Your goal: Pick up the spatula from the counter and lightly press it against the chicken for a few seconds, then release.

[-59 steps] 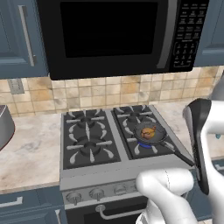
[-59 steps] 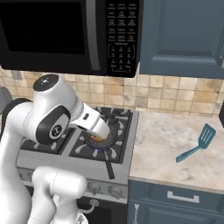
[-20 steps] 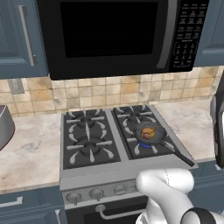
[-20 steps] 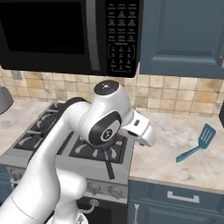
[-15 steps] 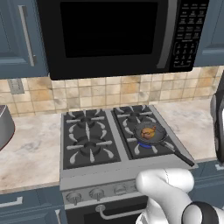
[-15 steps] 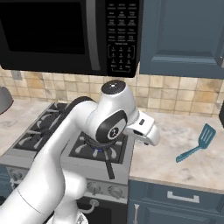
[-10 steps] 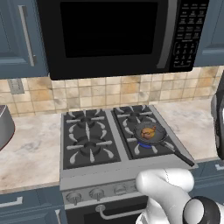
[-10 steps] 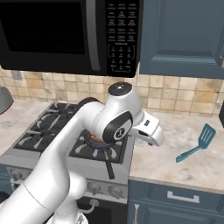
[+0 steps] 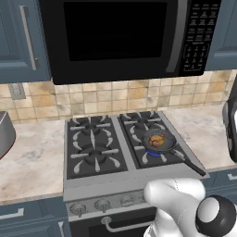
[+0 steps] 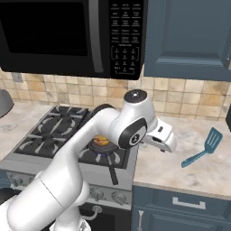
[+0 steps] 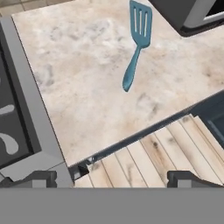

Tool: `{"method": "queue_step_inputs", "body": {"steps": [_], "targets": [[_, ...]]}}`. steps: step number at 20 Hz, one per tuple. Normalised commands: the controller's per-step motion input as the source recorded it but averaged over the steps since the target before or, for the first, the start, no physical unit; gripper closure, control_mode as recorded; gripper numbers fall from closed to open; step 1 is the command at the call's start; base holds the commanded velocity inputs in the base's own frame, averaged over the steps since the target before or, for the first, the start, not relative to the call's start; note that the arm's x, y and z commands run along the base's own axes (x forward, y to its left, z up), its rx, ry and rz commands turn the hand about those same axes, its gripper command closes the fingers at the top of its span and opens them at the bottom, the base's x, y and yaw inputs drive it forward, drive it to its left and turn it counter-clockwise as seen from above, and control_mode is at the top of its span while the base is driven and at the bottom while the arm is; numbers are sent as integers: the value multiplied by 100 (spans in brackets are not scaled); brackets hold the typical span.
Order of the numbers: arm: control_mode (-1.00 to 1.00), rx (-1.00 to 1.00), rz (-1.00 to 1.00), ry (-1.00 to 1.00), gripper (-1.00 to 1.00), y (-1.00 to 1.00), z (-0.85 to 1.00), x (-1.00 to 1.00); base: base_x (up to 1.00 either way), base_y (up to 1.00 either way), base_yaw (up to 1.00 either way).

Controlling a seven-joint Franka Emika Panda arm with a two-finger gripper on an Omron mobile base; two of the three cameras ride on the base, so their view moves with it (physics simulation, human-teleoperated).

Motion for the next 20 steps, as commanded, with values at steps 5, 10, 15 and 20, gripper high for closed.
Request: {"method": "queue_step_inputs", "body": {"steps": [5,10,15,20], "targets": [[-100,0,0,4,-100,-25,-23,19,0,0,0],[-100,4,0,7,-100,-26,-16,14,0,0,0],[-100,6,0,7,-100,-24,-14,15,0,0,0],[-100,7,-1,10,-100,-11,-4,22,0,0,0]]}}
